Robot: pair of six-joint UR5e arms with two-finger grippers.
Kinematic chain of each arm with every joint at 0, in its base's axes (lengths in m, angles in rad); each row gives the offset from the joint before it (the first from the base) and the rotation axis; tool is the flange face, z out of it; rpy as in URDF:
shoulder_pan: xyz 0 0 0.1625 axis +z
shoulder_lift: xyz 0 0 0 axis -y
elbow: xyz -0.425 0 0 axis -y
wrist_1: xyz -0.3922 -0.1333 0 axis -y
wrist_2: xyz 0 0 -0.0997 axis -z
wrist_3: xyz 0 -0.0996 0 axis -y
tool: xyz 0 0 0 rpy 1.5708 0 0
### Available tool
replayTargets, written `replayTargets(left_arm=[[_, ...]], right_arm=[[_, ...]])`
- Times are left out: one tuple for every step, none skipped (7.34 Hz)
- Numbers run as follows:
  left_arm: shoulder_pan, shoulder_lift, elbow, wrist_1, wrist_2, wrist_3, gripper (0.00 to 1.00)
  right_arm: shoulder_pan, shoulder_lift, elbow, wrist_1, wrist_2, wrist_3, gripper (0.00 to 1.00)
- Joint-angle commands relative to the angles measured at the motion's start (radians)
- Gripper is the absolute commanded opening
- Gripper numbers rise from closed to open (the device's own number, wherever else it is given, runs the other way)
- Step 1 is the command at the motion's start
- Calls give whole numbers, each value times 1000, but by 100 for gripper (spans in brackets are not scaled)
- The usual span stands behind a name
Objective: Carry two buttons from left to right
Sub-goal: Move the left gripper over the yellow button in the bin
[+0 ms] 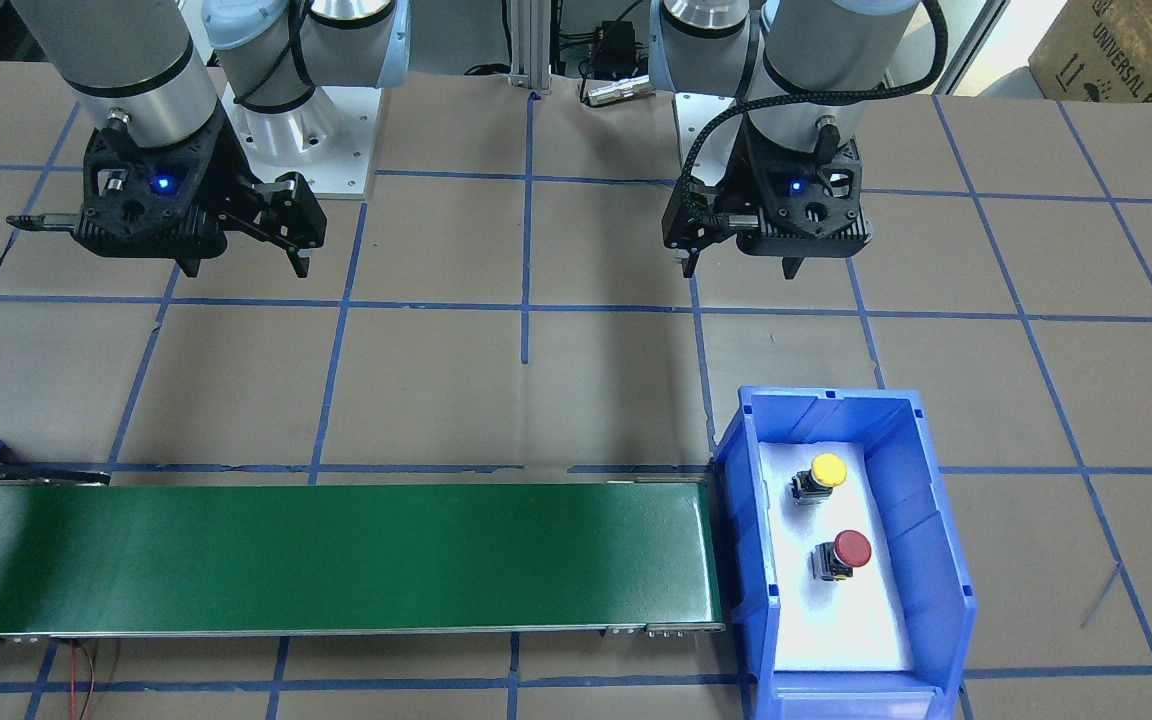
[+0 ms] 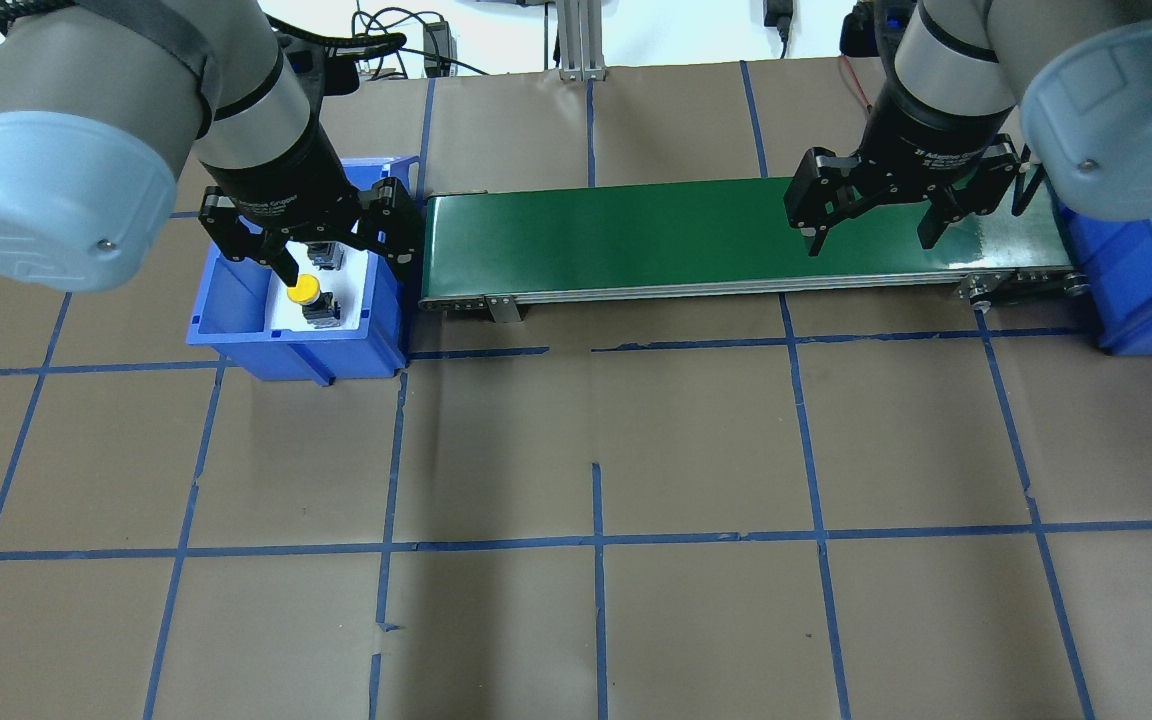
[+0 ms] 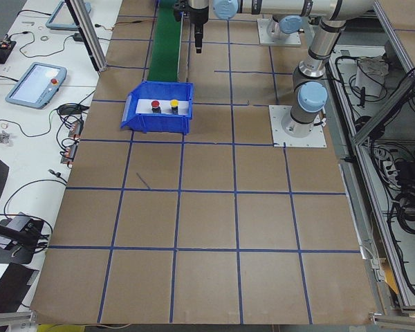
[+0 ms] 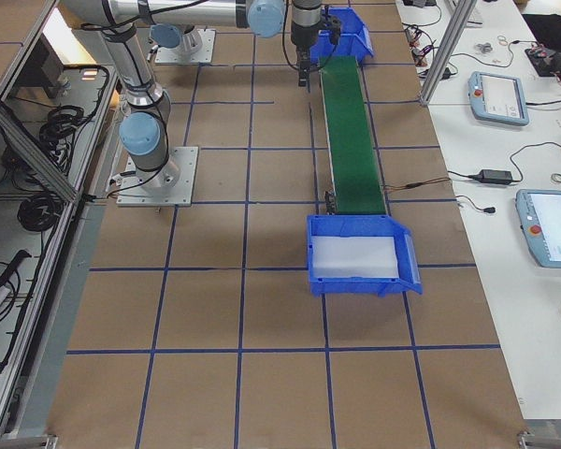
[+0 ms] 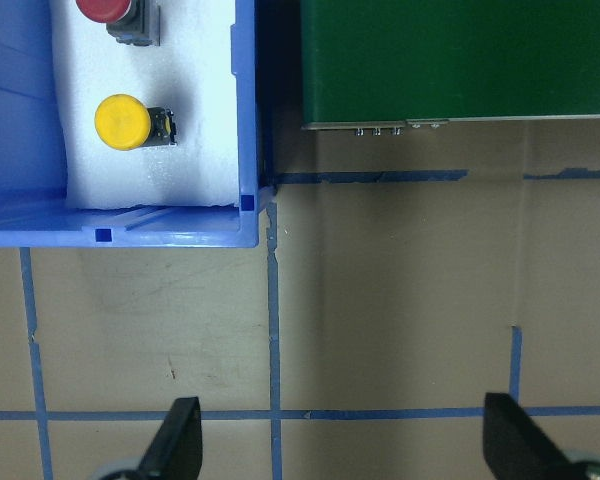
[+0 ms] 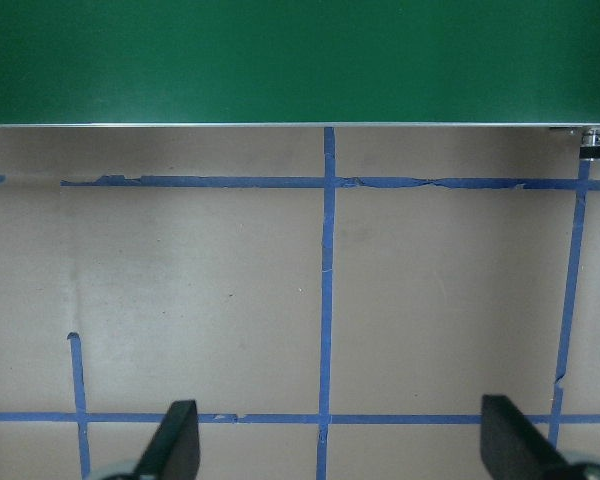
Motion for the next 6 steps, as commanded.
replayTargets(left_arm=[[0,0,0,0,0,0,100],[0,0,0,0,0,0,100],[0,0,2,1,3,6,100],[0,-3,12,14,9,9,100],[6,-19,5,49,12,11,100],[18,-56,21,148,14,21,100]], right_arm=[[0,0,1,1,1,0,100],[0,0,1,1,1,0,100],[0,0,4,-4,1,0,100],[0,0,9,-4,2,0,100],[0,0,12,-5,1,0,100],[0,0,12,-7,1,0,100]])
